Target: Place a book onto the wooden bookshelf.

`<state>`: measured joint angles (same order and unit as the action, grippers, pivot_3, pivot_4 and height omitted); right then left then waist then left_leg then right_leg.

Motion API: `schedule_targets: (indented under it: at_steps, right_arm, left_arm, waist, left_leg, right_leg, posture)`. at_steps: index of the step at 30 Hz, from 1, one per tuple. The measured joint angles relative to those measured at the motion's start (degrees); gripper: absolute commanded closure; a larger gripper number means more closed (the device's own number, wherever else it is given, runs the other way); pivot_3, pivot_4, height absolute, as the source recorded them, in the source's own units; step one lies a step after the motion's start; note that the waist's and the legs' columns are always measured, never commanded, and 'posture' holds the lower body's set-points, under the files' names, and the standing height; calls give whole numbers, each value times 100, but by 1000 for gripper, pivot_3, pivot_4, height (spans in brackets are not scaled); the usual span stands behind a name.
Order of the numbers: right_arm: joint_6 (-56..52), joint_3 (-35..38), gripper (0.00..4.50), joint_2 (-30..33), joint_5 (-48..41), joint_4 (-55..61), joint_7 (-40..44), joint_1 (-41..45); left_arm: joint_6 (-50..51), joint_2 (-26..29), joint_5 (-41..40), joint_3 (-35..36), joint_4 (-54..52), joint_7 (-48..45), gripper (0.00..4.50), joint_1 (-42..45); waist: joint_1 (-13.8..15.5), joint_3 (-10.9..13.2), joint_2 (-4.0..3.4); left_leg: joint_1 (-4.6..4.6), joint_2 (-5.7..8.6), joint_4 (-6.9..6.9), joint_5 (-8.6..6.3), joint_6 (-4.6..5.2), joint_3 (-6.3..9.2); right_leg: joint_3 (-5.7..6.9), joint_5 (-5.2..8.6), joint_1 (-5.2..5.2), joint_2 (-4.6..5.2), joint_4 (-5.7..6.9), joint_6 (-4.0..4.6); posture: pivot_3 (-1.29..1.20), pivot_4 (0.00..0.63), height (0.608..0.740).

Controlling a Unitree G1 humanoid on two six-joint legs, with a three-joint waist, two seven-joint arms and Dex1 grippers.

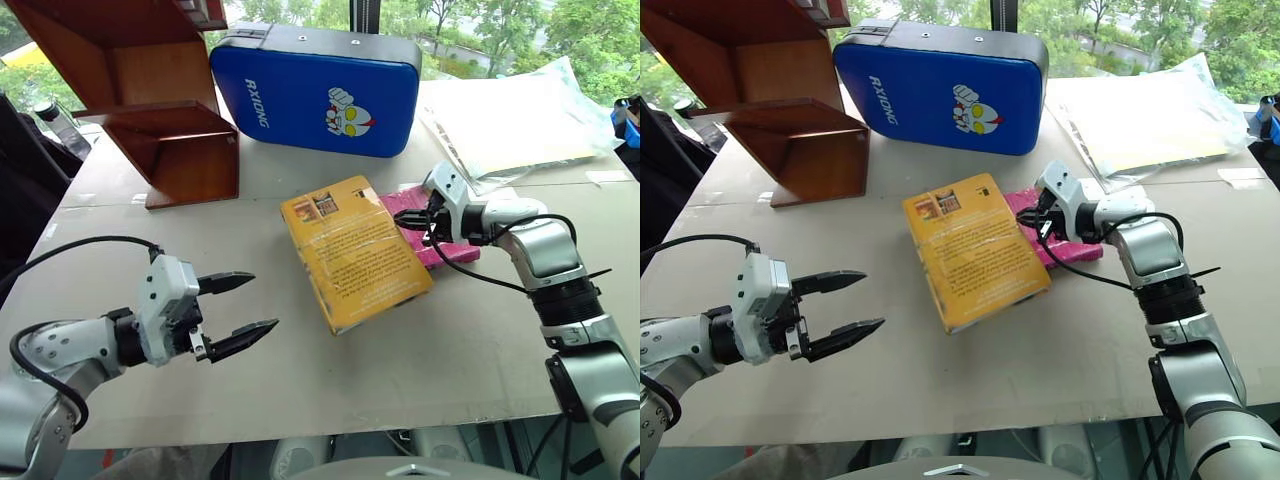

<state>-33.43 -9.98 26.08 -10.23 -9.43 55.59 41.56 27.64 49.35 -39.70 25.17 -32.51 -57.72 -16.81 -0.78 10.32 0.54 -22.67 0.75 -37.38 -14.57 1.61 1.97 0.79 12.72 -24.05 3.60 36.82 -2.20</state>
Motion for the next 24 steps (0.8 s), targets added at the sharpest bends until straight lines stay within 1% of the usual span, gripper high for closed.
schedule_targets:
  at_steps: [3,5,6,8,11,12,14,15,18,19,20,21,22,23,24]
  right_arm:
    - [9,25,4472,23,-49,-1,-55,-21]
    - [83,262,4472,101,-219,83,-41,-124]
    - [171,476,4472,208,-349,243,-16,-275]
    - [292,810,4472,422,-544,560,24,-530]
    - [300,1170,4472,728,-818,1090,89,-1033]
    - [306,1251,4472,770,-893,1190,141,-1165]
    - [385,1718,4472,931,-1331,1576,388,-1825]
    - [244,1935,4472,1113,-1648,1745,562,-2134]
    - [-444,2440,4472,1617,-2489,2160,871,-2505]
    - [-577,2658,3966,1770,-2697,2305,906,-2657]
    - [-661,2914,3661,1961,-2868,2472,946,-2916]
    - [-685,3102,3119,2073,-2980,2585,1008,-3172]
    - [-716,3184,2862,2099,-3052,2655,1033,-3294]
    - [-734,3329,2278,2105,-3165,2770,1056,-3510]
    - [-765,3426,1891,2106,-3297,2894,1093,-3699]
  left_arm:
    - [83,-93,-82,20,0,78,0,-21]
    - [282,-526,-417,6,0,439,0,96]
    - [446,-914,-681,-66,0,753,0,153]
    - [768,-1402,-1014,-315,35,1289,0,202]
    - [1156,-1903,-1357,-479,347,1945,0,458]
    - [1218,-1970,-1371,-530,438,2042,0,489]
    - [1437,-2231,-1493,-791,749,2187,0,729]
    - [1620,-2421,-1688,-917,949,2308,0,929]
    - [2033,-2645,-2086,-1057,1298,2602,0,1374]
    - [2200,-2645,-2150,-1128,1382,2723,0,1536]
    - [2449,-2655,-2270,-1201,1511,2924,0,1731]
    - [2679,-2672,-2376,-1219,1664,3127,0,1867]
    - [2792,-2673,-2450,-1211,1770,3225,0,1912]
    - [2941,-2689,-2589,-1194,1901,3325,0,2018]
    - [3106,-2697,-2749,-1144,2028,3437,0,2144]
  waist:
    - [-1,0,0]
    - [12,0,-1]
    - [43,-2,2]
    - [56,-3,10]
    - [82,-6,13]
    - [88,-6,14]
    - [136,-7,13]
    - [165,-5,11]
    - [141,-4,12]
    - [133,-4,13]
    - [139,-6,15]
    - [144,-7,18]
    - [132,-7,18]
    - [131,-7,18]
    - [140,-8,18]
  left_leg:
    - [0,0,-1,0,0,0]
    - [-1,2,-4,0,0,1]
    - [-6,4,-6,0,1,5]
    - [-9,5,-9,-1,1,6]
    - [-2,4,-12,-1,1,8]
    - [0,4,-12,0,1,14]
    - [3,4,-15,0,1,13]
    - [3,5,-23,0,2,11]
    - [3,2,-58,-1,3,6]
    - [4,-1,-66,-1,4,5]
    - [9,-2,-73,-2,4,8]
    - [15,-4,-78,-2,5,10]
    - [16,-6,-81,-2,5,9]
    - [17,-8,-83,-2,5,6]
    - [18,-8,-88,-2,5,7]
  right_leg:
    - [0,0,0,0,0,0]
    - [-1,-1,1,5,1,-2]
    - [-1,-2,3,11,-1,-3]
    - [-4,-8,3,13,0,-13]
    - [-5,-8,7,9,5,-14]
    - [-4,-8,13,9,5,-13]
    - [-2,-8,16,0,8,-13]
    - [0,-8,18,1,10,-13]
    - [-2,-10,22,-2,28,-15]
    - [-1,-11,26,-5,29,-15]
    - [1,-11,33,-10,30,-16]
    - [3,-11,44,-13,30,-17]
    - [3,-11,45,-17,31,-18]
    - [0,-12,46,-20,33,-21]
    - [0,-12,46,-20,37,-22]
  posture:
    - [0,150,740]
    - [0,150,740]
    - [0,150,740]
    - [0,150,740]
    - [0,150,740]
    - [0,150,740]
    - [0,150,740]
    - [0,150,740]
    - [0,150,740]
    - [0,150,740]
    - [0,150,740]
    - [0,150,740]
    - [0,150,740]
    - [0,150,740]
    - [0,150,740]
